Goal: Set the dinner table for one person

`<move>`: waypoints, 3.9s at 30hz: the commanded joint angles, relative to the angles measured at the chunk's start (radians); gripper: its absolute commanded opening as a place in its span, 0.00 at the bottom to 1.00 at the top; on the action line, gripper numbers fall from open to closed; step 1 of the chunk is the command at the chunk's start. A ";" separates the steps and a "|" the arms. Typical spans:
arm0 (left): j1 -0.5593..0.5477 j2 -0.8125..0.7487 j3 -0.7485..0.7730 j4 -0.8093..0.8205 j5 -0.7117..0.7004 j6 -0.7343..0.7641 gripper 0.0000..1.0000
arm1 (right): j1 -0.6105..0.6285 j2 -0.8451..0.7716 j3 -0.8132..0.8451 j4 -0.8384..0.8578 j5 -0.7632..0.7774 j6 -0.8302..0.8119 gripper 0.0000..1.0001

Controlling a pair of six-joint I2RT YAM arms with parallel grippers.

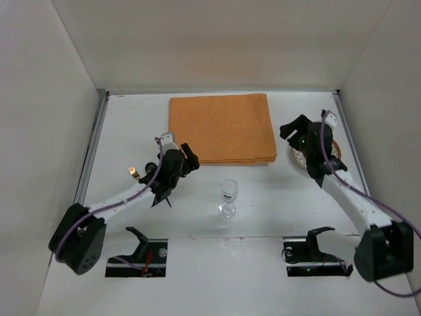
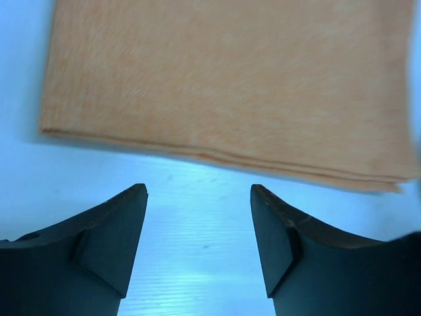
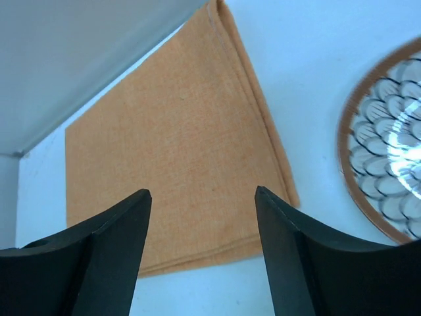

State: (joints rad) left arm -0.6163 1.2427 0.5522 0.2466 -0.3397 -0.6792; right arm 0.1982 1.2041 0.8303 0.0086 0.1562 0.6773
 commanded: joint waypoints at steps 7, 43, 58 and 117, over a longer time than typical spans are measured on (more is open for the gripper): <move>-0.090 -0.248 -0.161 0.308 -0.013 0.098 0.66 | -0.232 -0.452 -0.333 -0.111 0.278 0.162 0.76; -0.024 -0.377 -0.359 0.542 0.045 0.096 0.68 | -0.621 0.256 -0.243 0.237 -0.101 0.275 0.03; 0.059 -0.445 -0.390 0.519 0.050 0.049 0.68 | -0.428 -0.154 -0.171 0.314 -0.176 0.301 0.00; 0.102 -0.365 -0.379 0.526 0.119 -0.014 0.57 | 0.437 -0.087 0.202 -0.307 0.163 -0.194 0.18</move>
State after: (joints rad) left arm -0.5053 0.8593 0.1631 0.7189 -0.2348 -0.6891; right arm 0.5571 1.2240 1.0206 -0.1177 0.2779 0.5831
